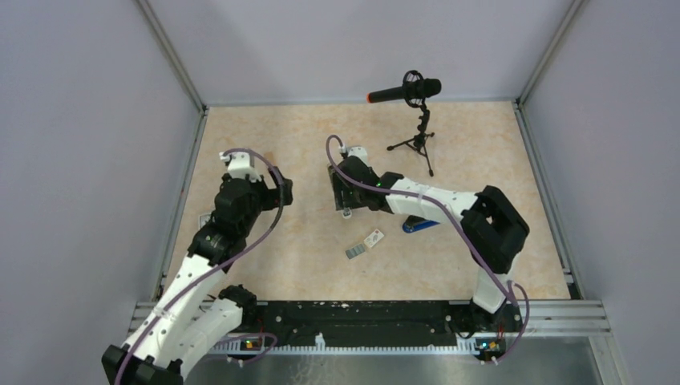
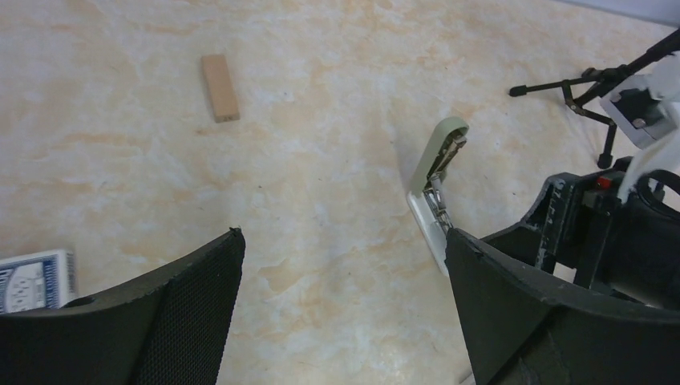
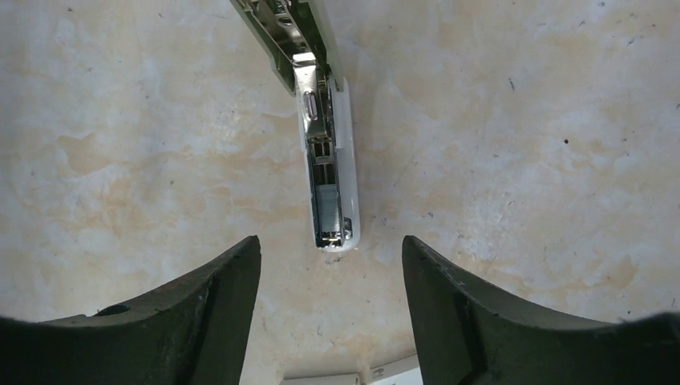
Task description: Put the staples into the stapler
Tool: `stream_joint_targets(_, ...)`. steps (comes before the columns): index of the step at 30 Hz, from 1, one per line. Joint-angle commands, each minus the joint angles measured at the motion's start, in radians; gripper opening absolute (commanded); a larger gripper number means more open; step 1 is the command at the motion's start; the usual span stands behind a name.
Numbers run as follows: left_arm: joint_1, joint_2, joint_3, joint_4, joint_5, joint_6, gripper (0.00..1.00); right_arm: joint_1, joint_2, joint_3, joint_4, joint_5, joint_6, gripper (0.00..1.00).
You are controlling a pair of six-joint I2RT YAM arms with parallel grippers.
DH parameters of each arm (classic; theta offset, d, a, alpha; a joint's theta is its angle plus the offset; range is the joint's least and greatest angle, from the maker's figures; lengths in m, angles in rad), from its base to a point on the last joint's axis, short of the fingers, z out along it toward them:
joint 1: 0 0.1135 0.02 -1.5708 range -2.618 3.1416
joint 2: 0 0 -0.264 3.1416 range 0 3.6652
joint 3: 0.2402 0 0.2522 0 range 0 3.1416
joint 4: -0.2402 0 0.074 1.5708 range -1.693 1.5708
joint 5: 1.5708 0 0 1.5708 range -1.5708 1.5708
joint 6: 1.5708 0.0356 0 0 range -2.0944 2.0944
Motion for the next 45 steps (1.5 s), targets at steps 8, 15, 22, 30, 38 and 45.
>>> stream_joint_targets(8,0.069,0.389,0.259,0.143,0.366,-0.211,0.92,-0.08,-0.098,-0.158,0.245,-0.176,-0.051,0.44)
stream_joint_targets(15,0.125,0.612,0.3,0.247,0.539,-0.241,0.88,-0.154,-0.099,-0.213,0.361,-0.348,-0.047,0.56)
stream_joint_targets(22,0.161,0.76,0.352,0.317,0.585,-0.21,0.88,-0.178,-0.075,-0.244,0.435,-0.43,-0.013,0.62)
stream_joint_targets(30,0.193,0.963,0.415,0.402,0.765,-0.28,0.8,-0.181,-0.013,-0.233,0.45,-0.448,-0.011,0.5)
stream_joint_targets(38,0.191,1.047,0.423,0.452,0.89,-0.237,0.73,-0.191,0.02,-0.232,0.451,-0.445,-0.017,0.36)
stream_joint_targets(45,0.189,1.095,0.445,0.47,0.974,-0.228,0.73,-0.192,0.04,-0.233,0.448,-0.435,-0.024,0.34)
